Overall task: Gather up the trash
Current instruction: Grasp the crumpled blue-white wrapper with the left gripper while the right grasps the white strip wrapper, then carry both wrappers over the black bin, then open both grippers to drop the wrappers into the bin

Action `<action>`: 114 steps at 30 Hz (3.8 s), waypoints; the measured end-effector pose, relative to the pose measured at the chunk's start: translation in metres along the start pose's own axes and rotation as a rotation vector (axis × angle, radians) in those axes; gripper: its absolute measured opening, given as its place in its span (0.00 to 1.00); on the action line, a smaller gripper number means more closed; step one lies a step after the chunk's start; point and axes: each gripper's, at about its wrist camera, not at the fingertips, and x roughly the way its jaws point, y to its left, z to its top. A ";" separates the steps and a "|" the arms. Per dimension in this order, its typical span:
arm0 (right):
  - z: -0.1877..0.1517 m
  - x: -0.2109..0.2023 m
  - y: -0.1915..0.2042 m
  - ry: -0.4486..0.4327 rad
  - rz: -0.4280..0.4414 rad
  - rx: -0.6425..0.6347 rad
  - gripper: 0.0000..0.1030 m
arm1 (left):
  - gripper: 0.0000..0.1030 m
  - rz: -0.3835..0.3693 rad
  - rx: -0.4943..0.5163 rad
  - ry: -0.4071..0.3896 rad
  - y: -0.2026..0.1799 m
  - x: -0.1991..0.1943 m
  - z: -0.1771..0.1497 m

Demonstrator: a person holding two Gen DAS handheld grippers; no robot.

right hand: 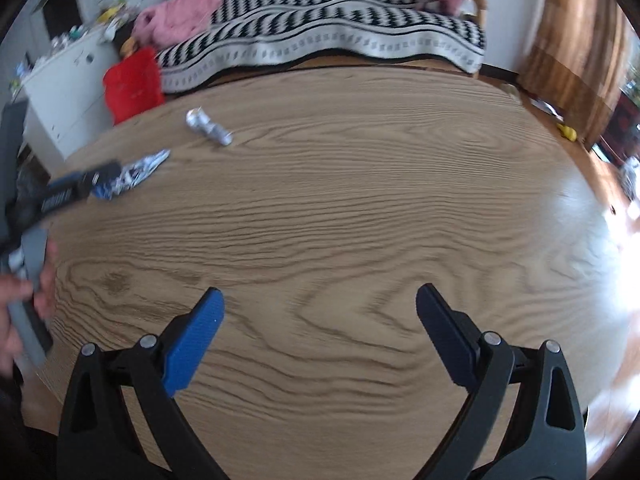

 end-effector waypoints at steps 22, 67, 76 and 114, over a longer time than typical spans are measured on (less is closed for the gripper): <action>0.107 0.119 0.077 0.029 0.032 -0.184 0.90 | 0.22 0.058 0.003 0.078 0.027 0.009 -0.006; -0.272 -0.192 -0.346 0.028 -0.412 0.579 0.14 | 0.22 -0.573 0.579 0.164 -0.481 -0.130 -0.212; -0.295 -0.162 -0.385 0.138 -0.327 0.656 0.14 | 0.22 -0.592 0.589 0.284 -0.528 -0.091 -0.245; -0.285 -0.138 -0.413 0.124 -0.305 0.722 0.80 | 0.77 -0.587 0.670 0.314 -0.563 -0.064 -0.279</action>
